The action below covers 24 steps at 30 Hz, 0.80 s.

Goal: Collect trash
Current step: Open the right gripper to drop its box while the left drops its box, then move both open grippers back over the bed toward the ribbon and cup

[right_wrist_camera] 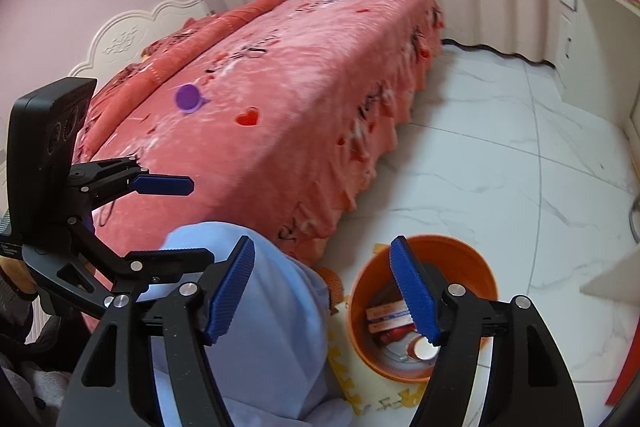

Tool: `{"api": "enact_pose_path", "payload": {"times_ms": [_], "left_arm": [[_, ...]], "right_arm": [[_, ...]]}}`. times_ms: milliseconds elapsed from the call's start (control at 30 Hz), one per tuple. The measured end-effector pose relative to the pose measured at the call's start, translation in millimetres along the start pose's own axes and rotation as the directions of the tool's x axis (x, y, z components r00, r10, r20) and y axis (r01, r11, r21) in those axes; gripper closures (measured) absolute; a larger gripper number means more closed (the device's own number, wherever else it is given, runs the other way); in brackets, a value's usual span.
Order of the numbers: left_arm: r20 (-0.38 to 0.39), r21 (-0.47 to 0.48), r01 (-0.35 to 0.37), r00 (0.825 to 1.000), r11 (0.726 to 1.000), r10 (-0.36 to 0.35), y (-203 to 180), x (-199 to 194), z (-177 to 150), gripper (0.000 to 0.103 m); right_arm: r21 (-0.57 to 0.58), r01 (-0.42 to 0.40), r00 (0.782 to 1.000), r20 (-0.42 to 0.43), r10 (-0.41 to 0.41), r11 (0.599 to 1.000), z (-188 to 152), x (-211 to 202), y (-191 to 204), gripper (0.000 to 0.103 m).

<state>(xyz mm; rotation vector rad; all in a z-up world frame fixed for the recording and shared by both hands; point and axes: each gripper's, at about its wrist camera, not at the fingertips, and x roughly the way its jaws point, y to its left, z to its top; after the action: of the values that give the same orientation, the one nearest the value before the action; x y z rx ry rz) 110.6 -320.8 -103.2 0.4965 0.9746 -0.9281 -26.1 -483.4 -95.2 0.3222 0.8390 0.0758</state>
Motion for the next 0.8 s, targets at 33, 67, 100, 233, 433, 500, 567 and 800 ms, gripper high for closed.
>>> {"api": "enact_pose_path", "payload": {"times_ms": [33,67,100,233,433,500,567,800], "left_arm": [[0.005,-0.009,-0.008,1.0,1.0,0.008,2,-4,-2,0.015],[0.013,-0.019,-0.016,1.0,1.0,0.017,6,-10,-5,0.015],[0.019,-0.029,-0.022,1.0,0.999,0.023,7,-15,-8,0.015],[0.035,-0.056,-0.062,0.997,0.997,0.064,19,-34,-20,0.015],[0.044,-0.11,-0.101,0.993,0.989,0.106,44,-53,-42,0.015],[0.043,-0.132,-0.114,0.992,0.985,0.12,53,-58,-49,0.015],[0.043,-0.158,-0.124,0.99,0.98,0.132,63,-64,-56,0.015],[0.038,-0.282,-0.178,0.98,0.943,0.197,114,-81,-83,0.015]], "right_arm": [[-0.006,-0.007,1.0,-0.001,0.007,1.0,1,0,4,0.033],[-0.013,-0.015,1.0,-0.002,0.015,1.0,2,0,9,0.033],[-0.024,-0.024,1.0,-0.002,0.024,0.999,4,1,17,0.033],[-0.05,-0.054,0.999,-0.005,0.053,0.997,10,4,38,0.033],[-0.091,-0.097,0.995,-0.019,0.096,0.991,20,18,72,0.028],[-0.106,-0.118,0.993,-0.027,0.115,0.987,24,25,85,0.028],[-0.121,-0.134,0.991,-0.034,0.131,0.984,28,31,97,0.028],[-0.16,-0.191,0.981,-0.068,0.182,0.968,48,62,138,0.028]]}}
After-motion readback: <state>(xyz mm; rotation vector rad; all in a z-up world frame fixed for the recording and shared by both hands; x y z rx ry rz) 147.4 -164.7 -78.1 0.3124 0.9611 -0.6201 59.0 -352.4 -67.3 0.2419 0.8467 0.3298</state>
